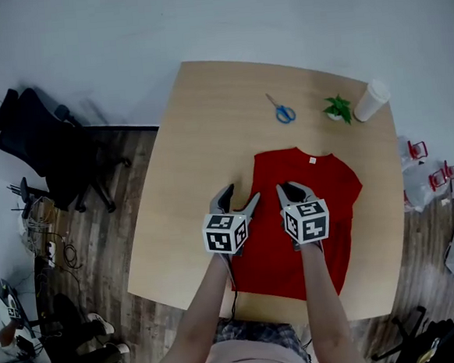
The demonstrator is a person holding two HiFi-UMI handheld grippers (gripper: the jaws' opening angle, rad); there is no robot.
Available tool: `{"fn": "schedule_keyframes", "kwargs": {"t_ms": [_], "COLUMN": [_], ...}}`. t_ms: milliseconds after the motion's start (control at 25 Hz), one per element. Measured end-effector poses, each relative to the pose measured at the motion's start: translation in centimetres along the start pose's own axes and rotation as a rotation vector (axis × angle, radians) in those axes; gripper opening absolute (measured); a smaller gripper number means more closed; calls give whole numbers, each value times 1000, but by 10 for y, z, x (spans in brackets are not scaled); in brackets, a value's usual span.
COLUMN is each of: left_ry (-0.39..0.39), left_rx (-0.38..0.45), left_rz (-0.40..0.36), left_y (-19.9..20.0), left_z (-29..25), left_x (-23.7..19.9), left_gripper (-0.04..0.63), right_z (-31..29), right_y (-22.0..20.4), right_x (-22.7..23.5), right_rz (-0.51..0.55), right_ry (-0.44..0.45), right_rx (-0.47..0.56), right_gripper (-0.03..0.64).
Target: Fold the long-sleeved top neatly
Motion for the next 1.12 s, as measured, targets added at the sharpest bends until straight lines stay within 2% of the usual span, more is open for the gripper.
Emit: {"fn": "schedule_keyframes", "kwargs": {"t_ms": [280,480,760,960,1120], "left_ry": [47,72,107,100,41], "left_rx": [0,3,7,6,-12], "left_rz": [11,13,10,-5,-50], "left_y": [0,1,4,7,9], "left_z": [15,23,36,39,22], "left_x": [-31,-43,-56,-57,-41], "left_gripper": [310,310,310,310,312], "right_z": [-41,-58,-78,-66,-39], "right_y": [-24,-33,-32,-19,-5], "right_x": [-15,-16,-39,-32,-7], "right_rz": [24,-10,-73,-108,-113], "right_ry": [5,24,124,95,44], "right_rx": [-73,-84,-83,-24,25], "right_gripper": [44,64,162,184,194]}}
Point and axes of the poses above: the fingertips, and each gripper's own axes: z backward along the fingers, x to its right, y out of its top, the point moved 6 cm from there along z, backward along the fingers, and after that the axes turned 14 degrees about x, right-handed, at the moved point
